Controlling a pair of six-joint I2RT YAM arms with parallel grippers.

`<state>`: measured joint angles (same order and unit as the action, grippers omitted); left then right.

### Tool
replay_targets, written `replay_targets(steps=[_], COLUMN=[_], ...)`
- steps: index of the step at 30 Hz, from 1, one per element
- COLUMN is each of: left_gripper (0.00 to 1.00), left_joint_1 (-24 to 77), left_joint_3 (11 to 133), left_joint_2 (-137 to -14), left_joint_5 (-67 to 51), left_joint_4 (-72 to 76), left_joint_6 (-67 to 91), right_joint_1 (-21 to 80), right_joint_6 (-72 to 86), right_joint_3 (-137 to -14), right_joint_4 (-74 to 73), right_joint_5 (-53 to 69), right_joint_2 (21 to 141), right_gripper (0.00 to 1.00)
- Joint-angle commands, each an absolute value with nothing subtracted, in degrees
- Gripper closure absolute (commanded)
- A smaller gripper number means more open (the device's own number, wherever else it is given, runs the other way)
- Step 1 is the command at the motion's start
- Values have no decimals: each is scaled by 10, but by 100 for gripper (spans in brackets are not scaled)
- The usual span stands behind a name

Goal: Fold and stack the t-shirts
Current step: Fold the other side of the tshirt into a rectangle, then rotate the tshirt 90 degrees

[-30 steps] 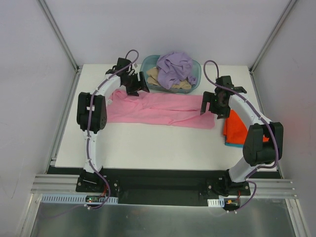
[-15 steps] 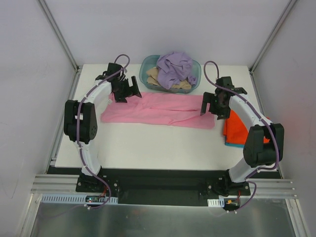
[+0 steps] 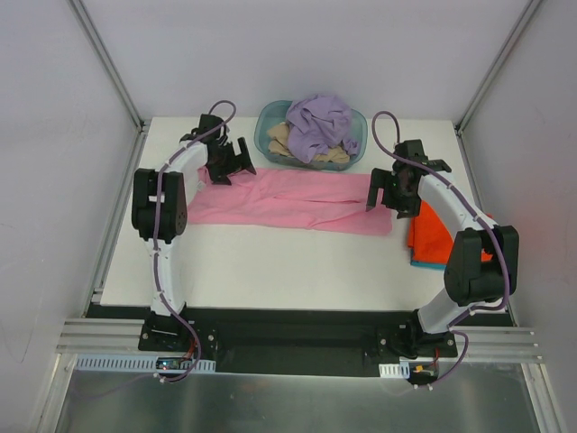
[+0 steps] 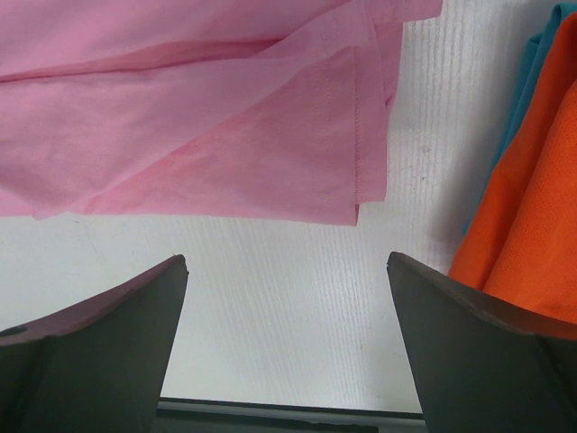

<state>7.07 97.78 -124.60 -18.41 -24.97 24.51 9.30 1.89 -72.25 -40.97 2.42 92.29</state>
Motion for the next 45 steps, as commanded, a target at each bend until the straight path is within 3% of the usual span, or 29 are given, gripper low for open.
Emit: replay_targets(steps=[1,8,13,28,38,45], left_gripper=[1,1,1,1,1,1], left_joint_1=[64,62,63,63,56,58], left_joint_3=[1042,1144,1221,1159,954,802], left_joint_2=[-1253,-1338,-1378,-1233,-1086,-1062], left_joint_5=[-186,-168,-226,-91,-126,-157], left_joint_4=[-236,-233,-233,-234,-225,-170], left_joint_6=[255,236,236,176,269,317], right_joint_1=[93,94,93,124,146,146], right_joint_6=[13,13,11,-43,-54,-53], right_joint_3=[-720,-724,-731,-760,-896,-937], right_joint_4=[-415,-417,-417,-396,-376,-374], right_joint_5=[18,13,17,54,89,98], right_joint_2=[893,896,890,904,1063,1141], right_gripper=[3,3,3,3,3,3])
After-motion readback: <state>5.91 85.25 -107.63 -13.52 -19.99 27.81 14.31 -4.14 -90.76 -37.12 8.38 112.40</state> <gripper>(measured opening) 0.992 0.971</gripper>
